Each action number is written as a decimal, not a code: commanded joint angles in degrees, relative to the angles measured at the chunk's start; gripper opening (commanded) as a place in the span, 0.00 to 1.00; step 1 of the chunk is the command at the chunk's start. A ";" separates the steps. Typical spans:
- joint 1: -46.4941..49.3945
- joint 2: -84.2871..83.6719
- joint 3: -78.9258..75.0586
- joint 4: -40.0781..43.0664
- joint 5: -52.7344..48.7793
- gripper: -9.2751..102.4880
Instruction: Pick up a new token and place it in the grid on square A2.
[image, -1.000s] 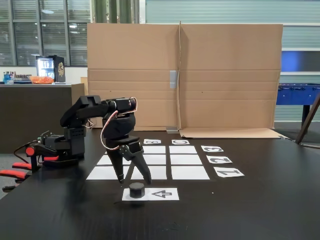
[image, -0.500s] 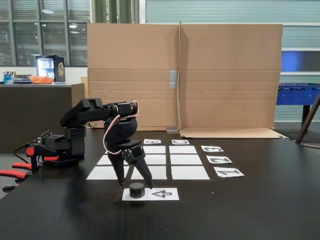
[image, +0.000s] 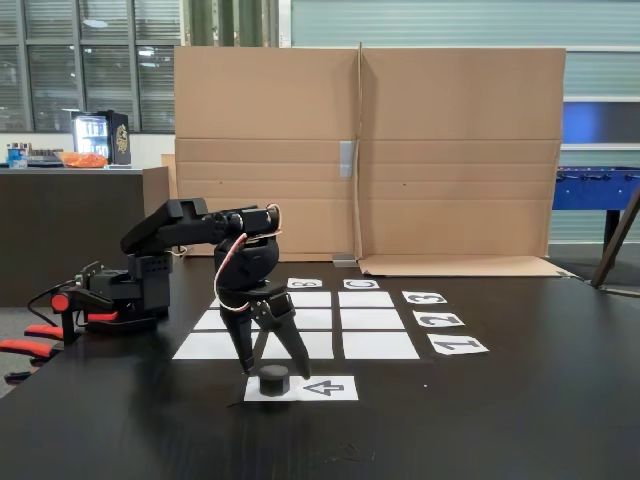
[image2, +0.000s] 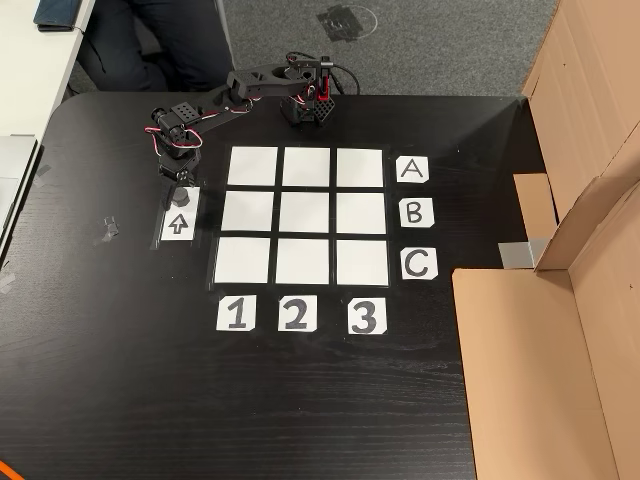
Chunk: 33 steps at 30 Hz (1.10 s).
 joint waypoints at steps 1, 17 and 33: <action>-0.53 0.44 -2.11 -0.09 -0.35 0.43; 0.88 0.18 -2.99 -0.09 1.67 0.40; 1.93 -0.70 -4.48 -0.18 2.72 0.34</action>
